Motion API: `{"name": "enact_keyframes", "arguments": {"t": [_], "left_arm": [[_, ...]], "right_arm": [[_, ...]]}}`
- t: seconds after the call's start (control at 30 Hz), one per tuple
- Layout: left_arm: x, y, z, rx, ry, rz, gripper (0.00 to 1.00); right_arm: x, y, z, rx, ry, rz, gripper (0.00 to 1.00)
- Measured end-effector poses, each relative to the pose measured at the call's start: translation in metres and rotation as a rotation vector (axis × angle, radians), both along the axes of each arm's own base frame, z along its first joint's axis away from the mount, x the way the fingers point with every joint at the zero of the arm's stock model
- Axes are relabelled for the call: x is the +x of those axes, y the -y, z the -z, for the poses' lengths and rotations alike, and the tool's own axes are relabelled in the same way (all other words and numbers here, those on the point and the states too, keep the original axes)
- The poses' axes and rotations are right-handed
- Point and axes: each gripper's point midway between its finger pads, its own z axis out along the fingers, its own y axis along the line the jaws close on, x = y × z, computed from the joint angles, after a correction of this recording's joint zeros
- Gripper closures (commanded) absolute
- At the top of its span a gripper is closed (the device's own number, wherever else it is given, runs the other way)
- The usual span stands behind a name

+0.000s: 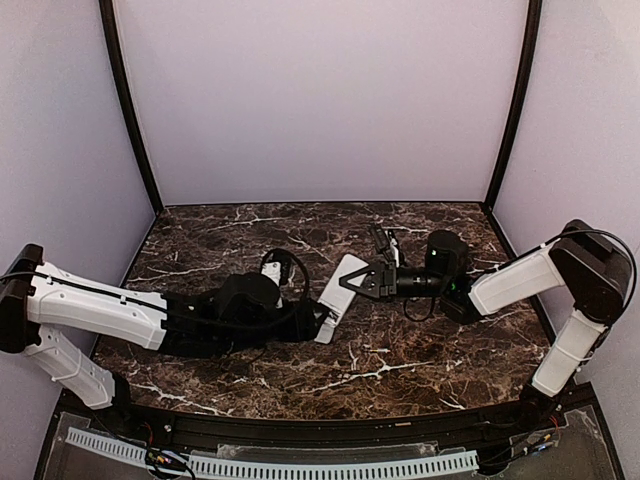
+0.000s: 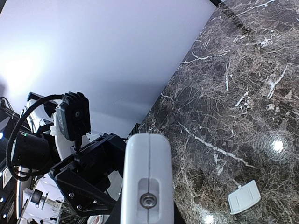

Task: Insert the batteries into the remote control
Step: Load the battery into the battery compartment.

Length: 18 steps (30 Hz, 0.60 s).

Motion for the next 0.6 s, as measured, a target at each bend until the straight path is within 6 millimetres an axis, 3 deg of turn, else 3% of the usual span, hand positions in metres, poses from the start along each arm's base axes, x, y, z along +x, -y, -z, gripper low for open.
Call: {"name": "enact_keyframes", "arguments": {"t": [0.37,0.6], "left_arm": [[0.005,0.005,-0.011,-0.083,0.009,-0.033,0.34],[0.006,0.008,-0.002,-0.078,-0.003,-0.037,0.38]], "right_arm": [[-0.003,-0.001,-0.006,0.011,0.01,-0.005,1.0],[-0.003,-0.001,-0.008,0.016,0.011,-0.002,1.0]]}}
